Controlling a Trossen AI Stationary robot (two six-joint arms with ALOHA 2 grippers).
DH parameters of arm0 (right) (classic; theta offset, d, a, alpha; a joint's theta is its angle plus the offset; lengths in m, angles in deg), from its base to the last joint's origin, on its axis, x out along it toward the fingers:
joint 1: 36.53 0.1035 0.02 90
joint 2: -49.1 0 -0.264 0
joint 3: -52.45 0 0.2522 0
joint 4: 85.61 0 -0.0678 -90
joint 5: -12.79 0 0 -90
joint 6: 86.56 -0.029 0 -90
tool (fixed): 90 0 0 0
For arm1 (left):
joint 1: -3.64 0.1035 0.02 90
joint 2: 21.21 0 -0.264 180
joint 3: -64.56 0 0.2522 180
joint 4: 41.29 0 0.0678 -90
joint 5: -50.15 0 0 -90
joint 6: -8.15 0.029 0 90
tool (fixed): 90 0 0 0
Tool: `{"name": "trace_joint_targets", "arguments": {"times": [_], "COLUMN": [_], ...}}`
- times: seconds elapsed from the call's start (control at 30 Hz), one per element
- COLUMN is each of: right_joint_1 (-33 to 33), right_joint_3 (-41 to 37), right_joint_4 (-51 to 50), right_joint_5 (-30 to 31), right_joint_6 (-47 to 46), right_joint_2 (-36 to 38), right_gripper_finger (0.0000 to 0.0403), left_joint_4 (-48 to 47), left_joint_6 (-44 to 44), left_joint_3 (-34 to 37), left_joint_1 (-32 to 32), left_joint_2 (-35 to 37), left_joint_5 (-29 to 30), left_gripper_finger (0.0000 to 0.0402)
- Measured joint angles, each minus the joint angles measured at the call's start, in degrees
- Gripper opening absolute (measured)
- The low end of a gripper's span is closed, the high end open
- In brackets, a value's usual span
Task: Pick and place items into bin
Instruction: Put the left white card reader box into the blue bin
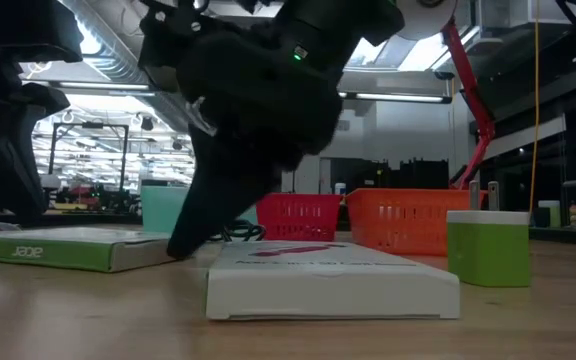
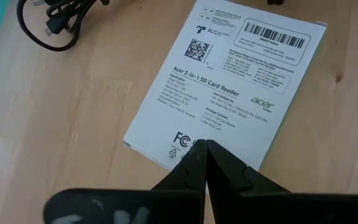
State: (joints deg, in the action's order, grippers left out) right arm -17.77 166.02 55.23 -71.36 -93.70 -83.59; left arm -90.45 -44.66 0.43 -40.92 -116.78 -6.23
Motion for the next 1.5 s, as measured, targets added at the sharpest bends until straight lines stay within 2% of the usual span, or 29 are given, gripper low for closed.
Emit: {"name": "trace_joint_targets", "arguments": {"times": [0.27, 0.5, 1.13, 1.33, 1.5], "right_joint_1": [-0.4, -0.4, -1.3, -1.3, -1.3], "right_joint_3": [0.0, 0.0, 0.0, 0.0, 0.0], "right_joint_4": [0.5, 0.4, 0.3, 0.3, 0.3], "right_joint_5": [0.0, 0.1, 0.0, 0.0, 0.0], "right_joint_6": [0.1, 0.1, 0.3, 0.3, 0.3], "right_joint_2": [0.0, 0.1, 0.1, 0.1, 0.1], "right_gripper_finger": [0.0, 0.0, 0.0, 0.0, 0.0], "left_joint_4": [-0.4, -0.9, -4.8, -5.7, -5.8], "left_joint_6": [-0.6, -2.1, -1.0, -3.8, -4.1], "left_joint_3": [0.0, 0.0, -3.2, -3.6, -3.5], "left_joint_1": [0.0, 0.0, -0.7, -1.5, -1.9], "left_joint_2": [0.0, 0.0, 0.2, 0.2, 0.2], "left_joint_5": [-0.2, -4.5, -7.9, -10.6, -9.6], "left_gripper_finger": [0.0002, 0.0002, 0.0002, 0.0002, 0.0002]}}
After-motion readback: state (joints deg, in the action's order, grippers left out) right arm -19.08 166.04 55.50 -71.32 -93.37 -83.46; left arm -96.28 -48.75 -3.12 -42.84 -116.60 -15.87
